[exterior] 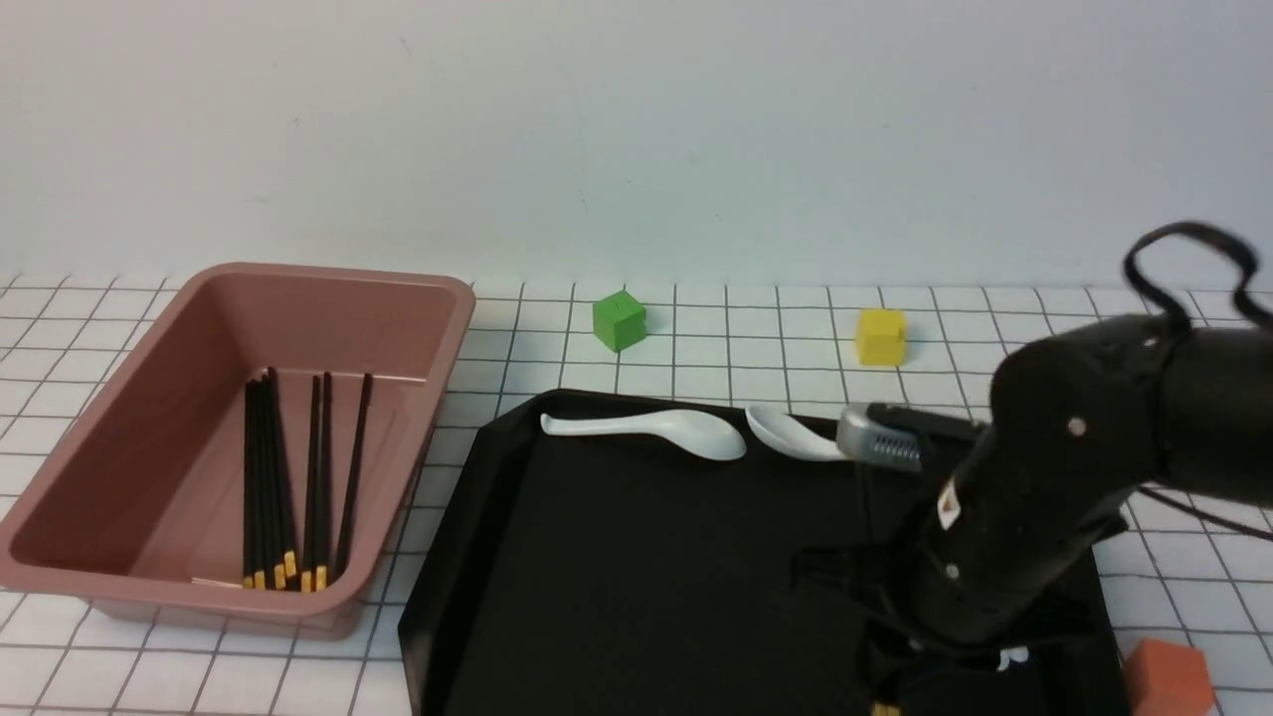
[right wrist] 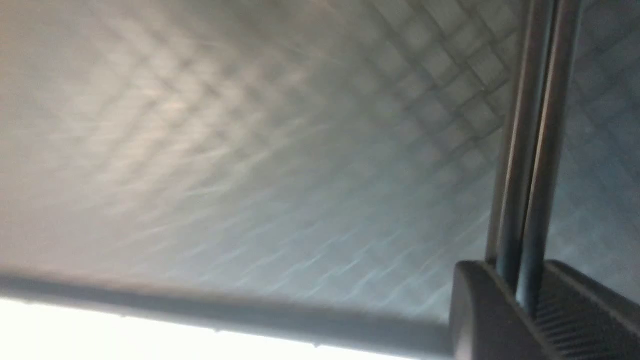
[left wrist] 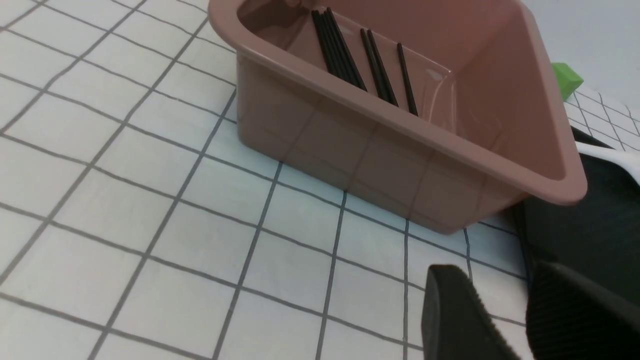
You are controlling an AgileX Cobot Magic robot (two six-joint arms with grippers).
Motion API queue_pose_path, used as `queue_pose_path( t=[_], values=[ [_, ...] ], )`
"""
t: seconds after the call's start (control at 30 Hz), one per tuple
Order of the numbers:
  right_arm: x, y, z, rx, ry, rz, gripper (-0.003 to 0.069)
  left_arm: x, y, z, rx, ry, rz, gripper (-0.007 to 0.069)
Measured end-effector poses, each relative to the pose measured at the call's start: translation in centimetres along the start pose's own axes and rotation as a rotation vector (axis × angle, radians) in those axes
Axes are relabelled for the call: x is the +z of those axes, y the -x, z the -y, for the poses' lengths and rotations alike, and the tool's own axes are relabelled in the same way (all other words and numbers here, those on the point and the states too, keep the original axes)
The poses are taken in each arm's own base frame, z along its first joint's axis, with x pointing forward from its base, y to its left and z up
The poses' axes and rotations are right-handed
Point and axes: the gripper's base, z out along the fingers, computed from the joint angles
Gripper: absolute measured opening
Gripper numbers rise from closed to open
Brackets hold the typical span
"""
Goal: On white black tablecloth take chopsticks from black tray and put them in box.
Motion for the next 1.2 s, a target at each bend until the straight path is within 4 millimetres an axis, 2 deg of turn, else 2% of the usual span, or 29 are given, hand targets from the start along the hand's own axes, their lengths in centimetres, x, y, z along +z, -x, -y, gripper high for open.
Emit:
queue_pose_path(
  t=[0.1, 0.13, 0.23, 0.27, 0.3, 0.37, 0.43, 0.47, 0.5, 0.6, 0.63, 0.7, 0.83, 0.9, 1.0, 1.1, 1.2],
  values=[
    [-4.2, 0.7, -1.8, -0.023, 0.143, 0.113, 0.0138, 0.0, 0.0, 0.0, 0.000, 0.000, 0.000, 0.0238],
    [-4.9, 0.9, -2.2, -0.038, 0.172, 0.140, 0.0138, 0.0, 0.0, 0.0, 0.000, 0.000, 0.000, 0.0238],
    [-8.2, 2.1, -5.6, -0.148, 0.346, 0.270, 0.0138, 0.0, 0.0, 0.0, 0.000, 0.000, 0.000, 0.0238],
    [-8.2, 2.1, -5.6, -0.148, 0.346, 0.270, 0.0138, 0.0, 0.0, 0.0, 0.000, 0.000, 0.000, 0.0238],
    [-9.0, 2.3, -7.9, -0.219, 0.422, 0.309, 0.0138, 0.0, 0.0, 0.0, 0.000, 0.000, 0.000, 0.0238],
    [-9.3, 2.5, -10.8, -0.309, 0.498, 0.340, 0.0138, 0.0, 0.0, 0.0, 0.000, 0.000, 0.000, 0.0238],
    [-9.3, 2.6, -12.4, -0.357, 0.534, 0.358, 0.0138, 0.0, 0.0, 0.0, 0.000, 0.000, 0.000, 0.0238],
    [-8.0, 2.7, -15.0, -0.419, 0.568, 0.370, 0.0138, 0.0, 0.0, 0.0, 0.000, 0.000, 0.000, 0.0238],
    [-7.8, 2.9, -16.0, -0.436, 0.585, 0.383, 0.0138, 0.0, 0.0, 0.0, 0.000, 0.000, 0.000, 0.0238],
    [-3.6, 3.3, -20.2, -0.501, 0.613, 0.414, 0.0138, 0.0, 0.0, 0.0, 0.000, 0.000, 0.000, 0.0238],
    [-3.6, 3.3, -20.2, -0.501, 0.613, 0.414, 0.0138, 0.0, 0.0, 0.0, 0.000, 0.000, 0.000, 0.0238],
    [0.1, 3.5, -22.5, -0.522, 0.616, 0.413, 0.0138, 0.0, 0.0, 0.0, 0.000, 0.000, 0.000, 0.0238],
    [4.7, 3.6, -24.2, -0.533, 0.603, 0.383, 0.0176, 0.0, 0.0, 0.0, 0.000, 0.000, 0.000, 0.0238],
    [6.2, 3.6, -24.5, -0.534, 0.594, 0.365, 0.0220, 0.0, 0.0, 0.0, 0.000, 0.000, 0.000, 0.0238],
    [6.9, 3.3, -24.4, -0.544, 0.574, 0.320, 0.0270, 0.0, 0.0, 0.0, 0.000, 0.000, 0.000, 0.0238],
    [6.3, 3.3, -24.1, -0.559, 0.560, 0.293, 0.0277, 0.0, 0.0, 0.0, 0.000, 0.000, 0.000, 0.0238],
    [2.9, 3.4, -23.1, -0.611, 0.523, 0.233, 0.0224, 0.0, 0.0, 0.0, 0.000, 0.000, 0.000, 0.0238]
  ],
)
